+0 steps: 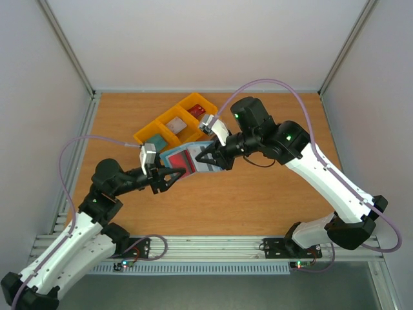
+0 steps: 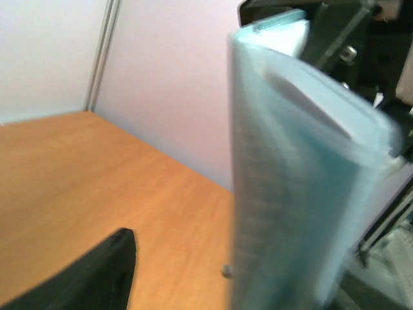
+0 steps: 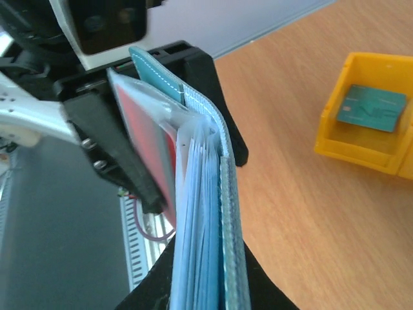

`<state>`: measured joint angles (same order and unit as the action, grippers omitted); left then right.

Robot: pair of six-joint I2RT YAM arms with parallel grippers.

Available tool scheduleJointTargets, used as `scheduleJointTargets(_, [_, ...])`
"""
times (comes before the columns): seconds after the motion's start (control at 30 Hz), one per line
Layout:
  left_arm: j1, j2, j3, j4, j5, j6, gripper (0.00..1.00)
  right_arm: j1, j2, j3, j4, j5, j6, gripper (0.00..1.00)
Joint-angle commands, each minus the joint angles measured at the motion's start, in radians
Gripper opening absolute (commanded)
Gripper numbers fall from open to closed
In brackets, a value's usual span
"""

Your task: Take the credit cards out of the card holder

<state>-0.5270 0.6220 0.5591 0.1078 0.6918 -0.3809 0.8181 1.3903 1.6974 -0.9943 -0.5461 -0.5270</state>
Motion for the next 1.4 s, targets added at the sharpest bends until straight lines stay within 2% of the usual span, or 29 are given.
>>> scheduleJointTargets(0.0, [0.002,-0.019,-0.012,0.048,-0.004,-0.014,0.46,0.003,-0.036,-0.016,0.019,-0.151,-0.076,0.01])
scheduleJointTargets(0.1, [0.015,-0.039,-0.025,0.078,0.044,-0.054,0.16,-0.003,-0.063,-0.039,0.01,-0.17,-0.111,0.01])
scheduleJointTargets(0.17, [0.018,-0.049,-0.033,0.104,0.103,-0.095,0.01,-0.009,-0.066,-0.032,-0.012,-0.167,-0.125,0.01])
scheduleJointTargets(0.23, [0.018,-0.059,-0.038,0.113,0.146,-0.116,0.0,-0.019,-0.071,-0.036,-0.017,-0.171,-0.131,0.04])
scheduleJointTargets(0.3, [0.018,-0.067,-0.039,0.087,0.131,-0.12,0.0,-0.038,-0.073,-0.052,0.01,-0.109,-0.104,0.3])
scheduleJointTargets(0.33, [0.018,-0.072,-0.04,0.057,0.079,-0.124,0.0,-0.045,-0.069,-0.051,0.027,-0.028,-0.084,0.4])
scheduleJointTargets(0.4, [0.032,-0.076,-0.042,-0.033,-0.054,-0.163,0.0,-0.061,-0.056,-0.025,0.032,0.085,-0.036,0.46])
scheduleJointTargets(0.47, [0.043,-0.08,-0.045,-0.098,-0.148,-0.207,0.0,-0.061,-0.064,0.018,0.029,0.206,0.001,0.47])
scheduleJointTargets(0.53, [0.045,-0.083,-0.041,-0.164,-0.209,-0.193,0.0,-0.058,-0.095,0.049,0.036,0.308,0.032,0.47])
scheduleJointTargets(0.6, [0.045,-0.085,-0.032,-0.183,-0.247,-0.147,0.0,-0.043,-0.149,0.039,0.08,0.346,0.043,0.45])
scheduleJointTargets(0.67, [0.045,-0.083,-0.025,-0.185,-0.266,-0.114,0.0,0.002,-0.195,-0.014,0.164,0.283,0.037,0.41])
scheduleJointTargets(0.73, [0.045,-0.077,-0.024,-0.171,-0.264,-0.091,0.0,0.058,-0.194,-0.086,0.254,0.093,0.029,0.39])
scheduleJointTargets(0.77, [0.045,-0.073,-0.026,-0.158,-0.252,-0.087,0.0,0.074,-0.172,-0.104,0.297,-0.086,0.04,0.4])
scheduleJointTargets(0.83, [0.045,-0.073,-0.038,-0.101,-0.194,-0.093,0.0,0.081,-0.093,-0.11,0.326,-0.229,0.085,0.36])
scheduleJointTargets(0.9, [0.045,-0.076,-0.05,-0.013,-0.102,-0.109,0.0,0.08,-0.025,-0.102,0.294,-0.207,0.083,0.3])
scheduleJointTargets(0.97, [0.045,-0.081,-0.053,0.064,-0.001,-0.128,0.0,0.06,-0.003,-0.128,0.318,-0.192,0.098,0.28])
scheduleJointTargets(1.07, [0.045,-0.083,-0.05,0.118,0.077,-0.141,0.0,0.026,0.031,-0.144,0.349,-0.217,0.15,0.25])
scheduleJointTargets(1.2, [0.045,-0.084,-0.058,0.165,0.148,-0.167,0.0,0.018,0.059,-0.158,0.325,-0.167,0.138,0.27])
scheduleJointTargets(1.37, [0.045,-0.093,-0.067,0.185,0.206,-0.169,0.0,-0.06,-0.001,-0.256,0.407,-0.212,0.185,0.3])
